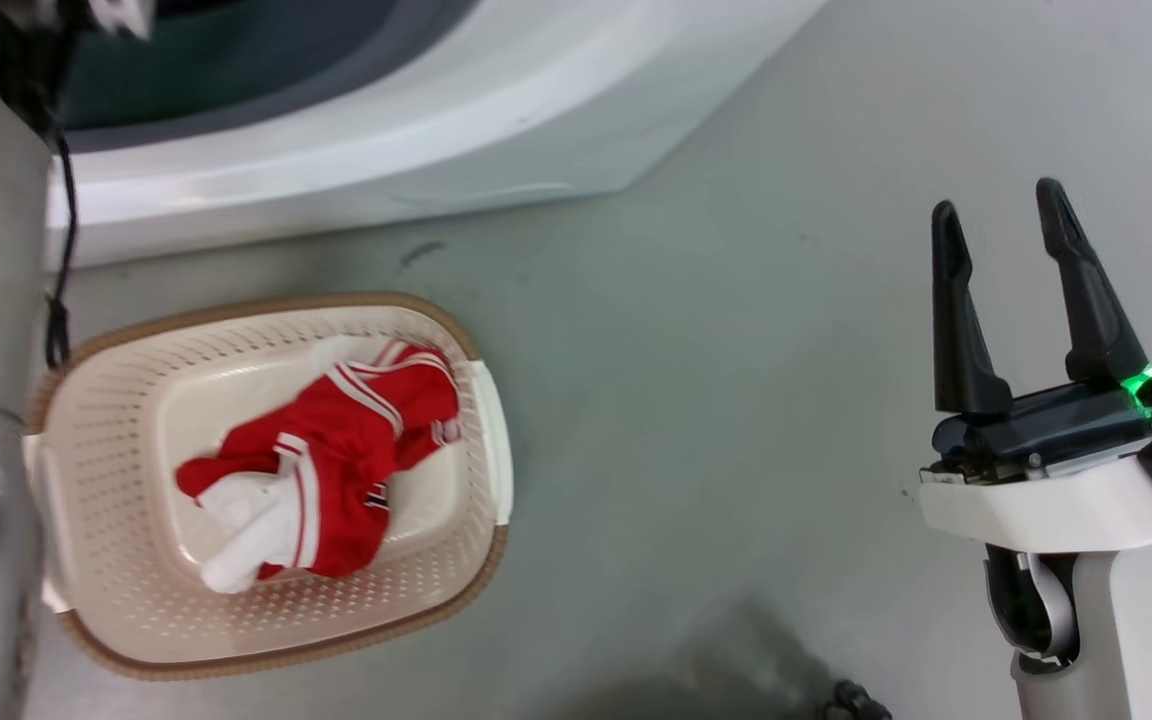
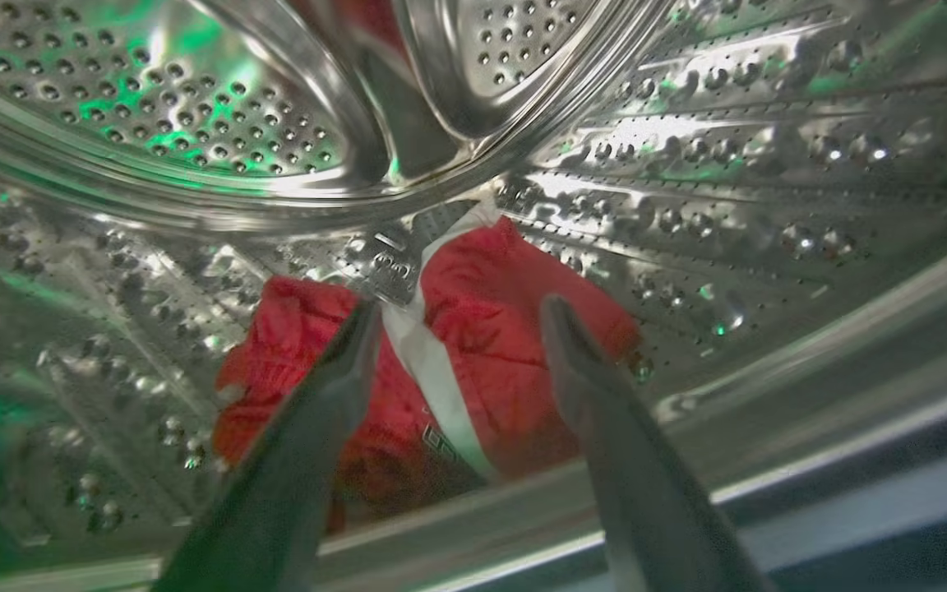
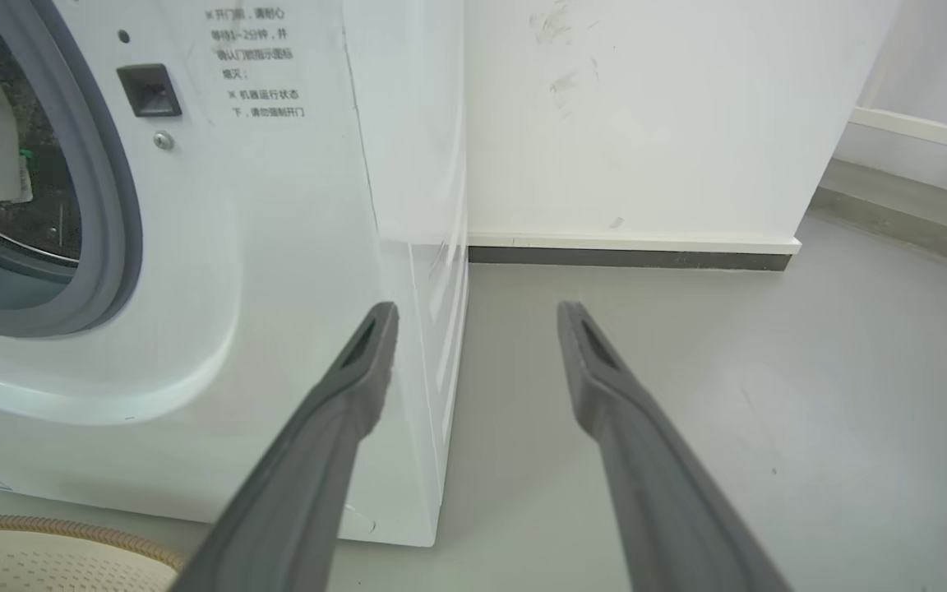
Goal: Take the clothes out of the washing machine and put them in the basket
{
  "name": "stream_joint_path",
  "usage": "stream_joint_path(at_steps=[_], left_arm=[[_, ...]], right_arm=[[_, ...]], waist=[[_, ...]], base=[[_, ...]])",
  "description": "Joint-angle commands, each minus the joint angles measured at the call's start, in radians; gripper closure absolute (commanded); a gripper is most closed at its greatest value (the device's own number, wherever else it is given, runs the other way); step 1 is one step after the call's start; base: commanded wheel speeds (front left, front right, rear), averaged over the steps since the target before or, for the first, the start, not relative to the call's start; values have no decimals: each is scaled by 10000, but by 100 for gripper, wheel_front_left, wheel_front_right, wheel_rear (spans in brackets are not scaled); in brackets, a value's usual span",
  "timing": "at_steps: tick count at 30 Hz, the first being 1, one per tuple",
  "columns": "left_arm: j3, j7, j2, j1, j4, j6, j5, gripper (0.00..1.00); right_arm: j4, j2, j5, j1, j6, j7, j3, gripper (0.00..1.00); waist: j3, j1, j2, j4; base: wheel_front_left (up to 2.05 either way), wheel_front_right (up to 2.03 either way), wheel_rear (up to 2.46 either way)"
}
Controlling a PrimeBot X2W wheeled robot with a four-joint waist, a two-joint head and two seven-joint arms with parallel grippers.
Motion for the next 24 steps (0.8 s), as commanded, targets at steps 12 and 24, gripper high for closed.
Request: stream_joint_path(at_steps=[12,24], left_arm=[[-976,3465,320,-3255,1481,-113,-888,0],[-1600,5947,478,-4214,2212,-37,-1508,0]], right_arm=[[-287,18,559,-477,-7,-21,62,0],[-537,18,776,-594,-7,-20,163,0]], waist=[[1786,-1,0,-1006],[2362,-1,0,-1285]], base=[[0,0,0],[0,0,0]])
